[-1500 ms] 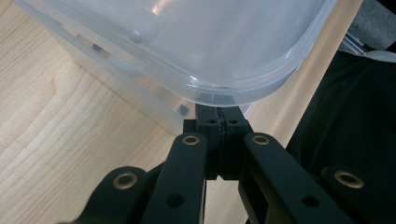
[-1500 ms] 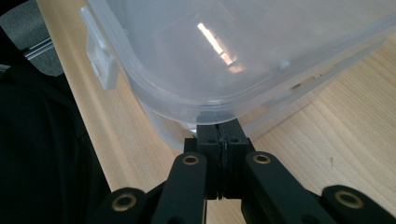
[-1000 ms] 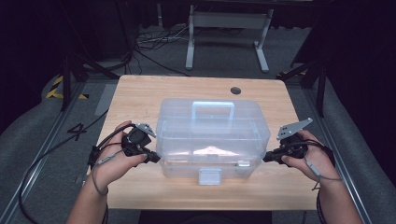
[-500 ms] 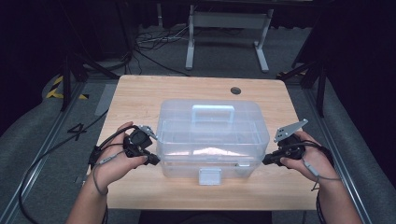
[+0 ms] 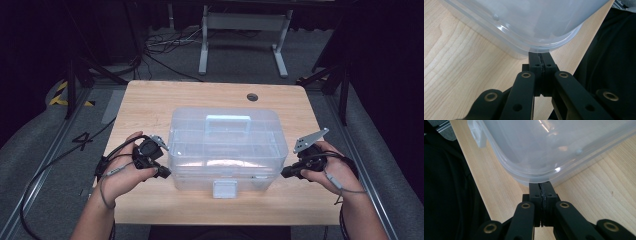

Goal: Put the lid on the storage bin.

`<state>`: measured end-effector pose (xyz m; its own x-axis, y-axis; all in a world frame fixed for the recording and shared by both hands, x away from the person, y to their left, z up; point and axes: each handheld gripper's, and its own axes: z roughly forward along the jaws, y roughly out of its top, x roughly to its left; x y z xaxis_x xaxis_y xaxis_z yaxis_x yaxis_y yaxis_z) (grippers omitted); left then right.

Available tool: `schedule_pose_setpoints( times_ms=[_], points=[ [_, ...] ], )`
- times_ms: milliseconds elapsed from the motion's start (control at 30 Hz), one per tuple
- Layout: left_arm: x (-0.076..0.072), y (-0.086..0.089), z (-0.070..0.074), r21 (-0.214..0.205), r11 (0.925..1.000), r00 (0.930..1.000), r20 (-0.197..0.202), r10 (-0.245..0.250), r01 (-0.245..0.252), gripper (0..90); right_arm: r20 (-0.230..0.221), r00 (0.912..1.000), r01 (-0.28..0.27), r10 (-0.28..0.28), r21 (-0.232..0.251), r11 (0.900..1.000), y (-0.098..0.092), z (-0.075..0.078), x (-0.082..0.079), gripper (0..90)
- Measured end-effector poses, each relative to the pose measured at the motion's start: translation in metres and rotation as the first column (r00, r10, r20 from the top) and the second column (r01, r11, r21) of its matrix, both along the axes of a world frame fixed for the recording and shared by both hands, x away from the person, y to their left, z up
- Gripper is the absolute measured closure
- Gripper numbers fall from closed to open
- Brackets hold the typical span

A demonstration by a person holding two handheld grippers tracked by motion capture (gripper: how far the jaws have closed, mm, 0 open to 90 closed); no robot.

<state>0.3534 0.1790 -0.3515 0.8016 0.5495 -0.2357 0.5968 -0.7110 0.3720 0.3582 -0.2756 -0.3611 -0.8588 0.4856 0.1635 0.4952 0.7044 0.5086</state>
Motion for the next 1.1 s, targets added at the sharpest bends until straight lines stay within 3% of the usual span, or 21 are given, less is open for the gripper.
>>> schedule_pose_setpoints(
  times_ms=[267, 667, 967, 1100],
  points=[
    [0.0, 0.001, -0.003, 0.025, 0.9997, 0.9999, -0.013, -0.001, 0.002, 89.8, -0.016, 0.9999, -0.006, 0.005, -0.032, 0.9995, -0.001, -0.003, 0.001, 89.4],
    [-0.001, 0.005, -0.003, 0.006, 0.9999, 0.9999, -0.014, 0.009, -0.009, 89.2, -0.032, 0.9995, -0.008, 0.007, -0.026, 0.9996, -0.003, -0.003, 0.003, 88.3],
    [-0.006, 0.015, 0.002, -0.026, 0.9984, 0.9986, 0.016, 0.051, -0.05, 86.3, -0.019, 0.9998, -0.011, 0.011, -0.006, 0.9999, -0.007, 0.004, 0.005, 86.6],
    [-0.008, 0.021, 0.005, -0.063, 0.9949, 0.9948, 0.06, 0.083, -0.079, 83.9, 0.003, 1.0, 0.0, 0.0, 0.018, 0.9998, -0.013, 0.009, 0.008, 86.4]
  ],
)
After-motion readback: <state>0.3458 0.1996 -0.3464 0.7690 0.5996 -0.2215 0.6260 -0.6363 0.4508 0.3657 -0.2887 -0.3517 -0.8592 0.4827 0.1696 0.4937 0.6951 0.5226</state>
